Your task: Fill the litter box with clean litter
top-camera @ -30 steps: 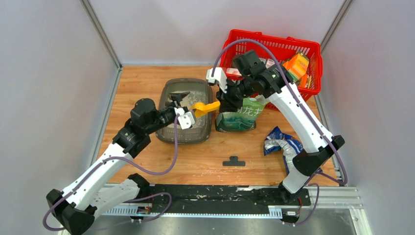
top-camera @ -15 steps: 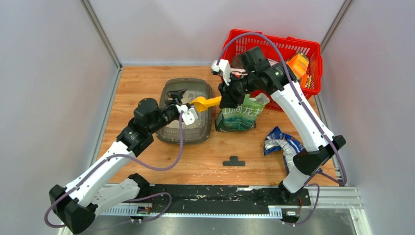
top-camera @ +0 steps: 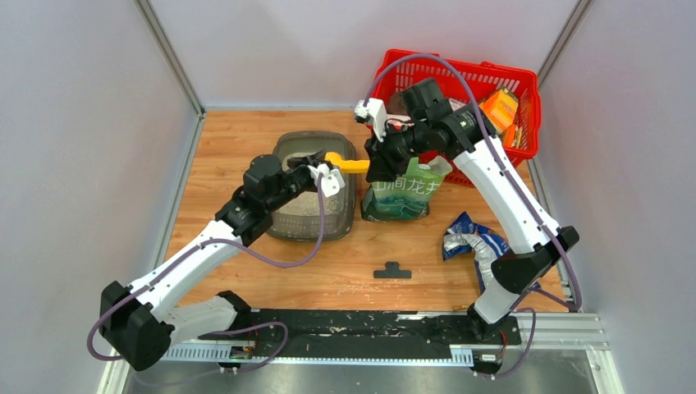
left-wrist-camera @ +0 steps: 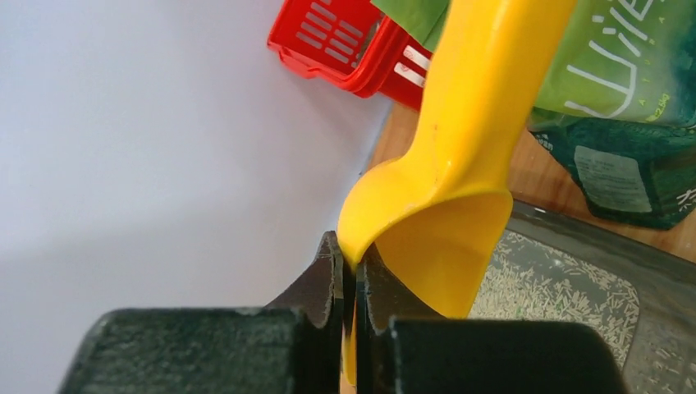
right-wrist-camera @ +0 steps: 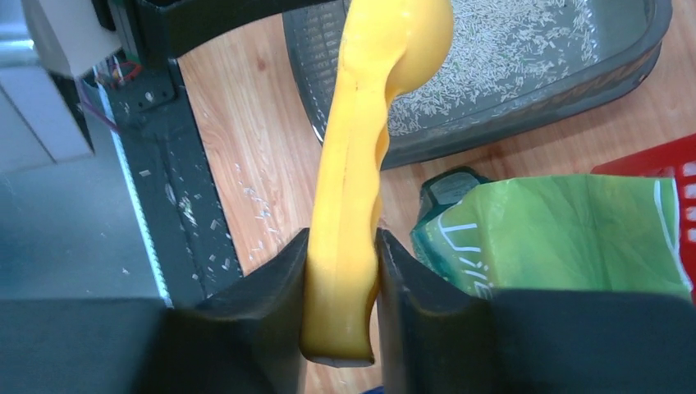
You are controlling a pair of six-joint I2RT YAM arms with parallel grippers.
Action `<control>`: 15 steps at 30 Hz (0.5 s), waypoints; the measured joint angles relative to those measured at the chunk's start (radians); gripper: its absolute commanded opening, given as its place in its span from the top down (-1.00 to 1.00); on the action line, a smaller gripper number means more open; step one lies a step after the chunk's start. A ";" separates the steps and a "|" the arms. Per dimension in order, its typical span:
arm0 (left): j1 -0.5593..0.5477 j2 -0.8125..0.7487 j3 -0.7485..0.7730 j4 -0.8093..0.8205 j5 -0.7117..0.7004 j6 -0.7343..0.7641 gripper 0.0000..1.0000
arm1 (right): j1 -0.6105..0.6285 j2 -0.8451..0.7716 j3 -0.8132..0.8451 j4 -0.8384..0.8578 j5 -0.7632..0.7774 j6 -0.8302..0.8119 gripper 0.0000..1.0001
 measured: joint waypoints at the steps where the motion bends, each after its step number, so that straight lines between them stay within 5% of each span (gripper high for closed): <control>1: 0.001 0.000 0.005 0.000 -0.009 -0.003 1.00 | 0.000 0.000 0.000 0.002 0.001 0.004 -0.33; 7: 0.005 0.031 0.079 -0.100 -0.013 -0.111 1.00 | -0.184 -0.067 -0.116 0.247 -0.126 0.282 -0.68; 11: 0.023 0.060 0.171 -0.225 0.059 -0.245 1.00 | -0.375 -0.169 -0.297 0.517 -0.208 0.517 -0.75; 15: 0.019 0.083 0.247 -0.309 0.145 -0.375 1.00 | -0.394 -0.242 -0.386 0.686 -0.238 0.618 -0.75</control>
